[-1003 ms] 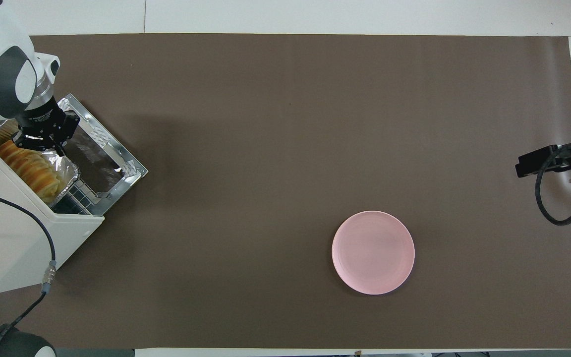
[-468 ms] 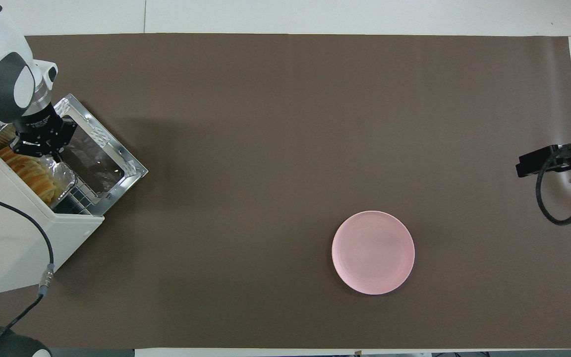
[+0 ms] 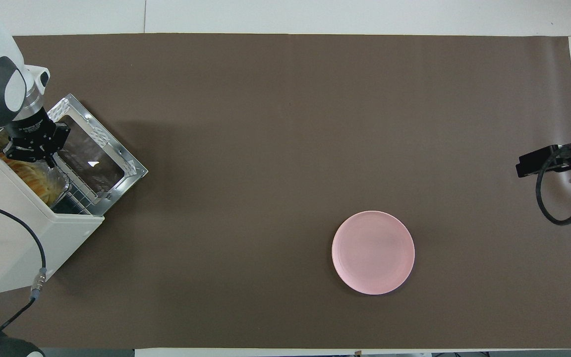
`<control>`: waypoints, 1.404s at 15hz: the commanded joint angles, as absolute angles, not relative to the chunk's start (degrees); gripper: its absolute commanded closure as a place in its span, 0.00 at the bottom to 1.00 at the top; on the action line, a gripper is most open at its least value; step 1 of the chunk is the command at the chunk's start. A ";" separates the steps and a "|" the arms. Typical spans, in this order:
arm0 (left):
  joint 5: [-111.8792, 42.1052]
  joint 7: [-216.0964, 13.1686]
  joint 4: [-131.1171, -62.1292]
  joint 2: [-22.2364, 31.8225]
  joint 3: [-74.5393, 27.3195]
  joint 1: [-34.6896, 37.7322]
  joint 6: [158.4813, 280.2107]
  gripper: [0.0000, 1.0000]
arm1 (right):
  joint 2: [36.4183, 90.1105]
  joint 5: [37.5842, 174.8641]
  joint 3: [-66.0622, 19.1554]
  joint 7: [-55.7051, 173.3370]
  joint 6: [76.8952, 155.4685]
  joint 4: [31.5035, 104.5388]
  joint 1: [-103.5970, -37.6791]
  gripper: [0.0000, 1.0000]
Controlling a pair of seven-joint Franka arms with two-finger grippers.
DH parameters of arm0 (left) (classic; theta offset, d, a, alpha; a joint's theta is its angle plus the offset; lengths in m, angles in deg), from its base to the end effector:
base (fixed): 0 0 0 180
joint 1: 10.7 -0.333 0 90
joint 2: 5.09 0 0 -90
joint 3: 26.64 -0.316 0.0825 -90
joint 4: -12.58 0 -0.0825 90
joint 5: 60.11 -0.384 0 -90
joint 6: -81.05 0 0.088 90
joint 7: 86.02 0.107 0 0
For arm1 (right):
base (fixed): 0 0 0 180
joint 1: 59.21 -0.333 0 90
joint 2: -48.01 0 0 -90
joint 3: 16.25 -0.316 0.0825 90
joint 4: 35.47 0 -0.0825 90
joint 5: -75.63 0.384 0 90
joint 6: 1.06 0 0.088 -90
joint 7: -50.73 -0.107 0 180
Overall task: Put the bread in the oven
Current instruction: 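Open the left gripper to release the tray inside the oven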
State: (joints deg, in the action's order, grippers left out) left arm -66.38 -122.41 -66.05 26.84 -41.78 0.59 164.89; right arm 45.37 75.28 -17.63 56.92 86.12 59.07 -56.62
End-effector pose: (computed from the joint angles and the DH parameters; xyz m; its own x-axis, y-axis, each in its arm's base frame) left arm 0.6553 0.0254 0.3771 0.7281 0.6545 -0.2036 0.5256 -0.7238 -0.4471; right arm 0.5332 -0.0116 0.6083 0.9928 0.0865 -0.0826 0.0866 -0.9962 -0.0017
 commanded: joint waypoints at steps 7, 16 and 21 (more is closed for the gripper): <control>-67.93 -120.12 -68.90 24.53 -41.67 0.64 169.02 0.17 | 44.23 76.34 -17.75 58.11 86.04 60.07 -56.14 0.00; -70.22 -115.92 -65.57 22.17 -41.14 1.70 174.56 0.00 | 44.23 76.34 -17.66 58.11 86.12 60.07 -56.14 0.00; -67.16 -112.13 -64.33 18.03 -40.79 1.61 171.84 0.00 | 44.23 76.34 -17.66 58.11 86.03 60.07 -56.14 0.00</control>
